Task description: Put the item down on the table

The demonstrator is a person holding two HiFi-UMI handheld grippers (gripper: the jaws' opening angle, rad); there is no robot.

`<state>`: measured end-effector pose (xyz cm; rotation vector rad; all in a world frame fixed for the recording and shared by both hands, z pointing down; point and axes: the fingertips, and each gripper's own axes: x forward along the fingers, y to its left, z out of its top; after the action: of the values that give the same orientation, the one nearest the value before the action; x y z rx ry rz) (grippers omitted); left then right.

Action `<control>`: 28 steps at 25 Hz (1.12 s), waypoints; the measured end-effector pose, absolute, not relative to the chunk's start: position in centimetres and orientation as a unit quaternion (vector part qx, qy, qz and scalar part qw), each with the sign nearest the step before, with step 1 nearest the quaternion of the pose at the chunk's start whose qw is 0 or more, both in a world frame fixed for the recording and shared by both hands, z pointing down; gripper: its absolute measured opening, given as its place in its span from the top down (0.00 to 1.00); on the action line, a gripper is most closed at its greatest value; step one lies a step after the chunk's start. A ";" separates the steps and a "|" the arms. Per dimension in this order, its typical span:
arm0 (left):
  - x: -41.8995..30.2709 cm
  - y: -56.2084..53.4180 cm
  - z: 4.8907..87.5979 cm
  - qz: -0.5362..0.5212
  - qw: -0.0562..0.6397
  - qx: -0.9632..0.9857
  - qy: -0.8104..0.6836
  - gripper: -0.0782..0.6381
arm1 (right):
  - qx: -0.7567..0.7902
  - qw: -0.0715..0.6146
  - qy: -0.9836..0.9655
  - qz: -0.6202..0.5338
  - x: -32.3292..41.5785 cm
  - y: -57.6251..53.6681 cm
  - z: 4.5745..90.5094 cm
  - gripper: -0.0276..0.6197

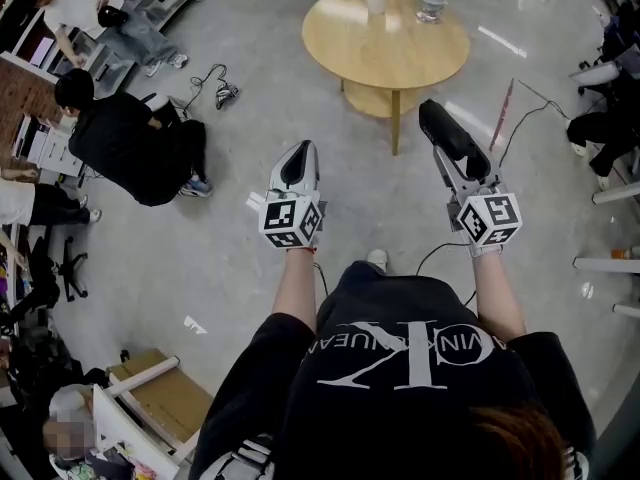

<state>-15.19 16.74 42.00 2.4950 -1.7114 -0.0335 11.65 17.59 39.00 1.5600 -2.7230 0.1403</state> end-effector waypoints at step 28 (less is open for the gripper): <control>-15.0 1.3 45.2 -0.002 0.086 0.817 -0.570 0.87 | 0.475 0.005 -0.877 0.071 10.3 0.4 41.3 0.53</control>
<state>-15.00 1.30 45.16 2.4362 -1.6976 -0.0072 10.29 0.42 41.30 1.4877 -2.7457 0.2232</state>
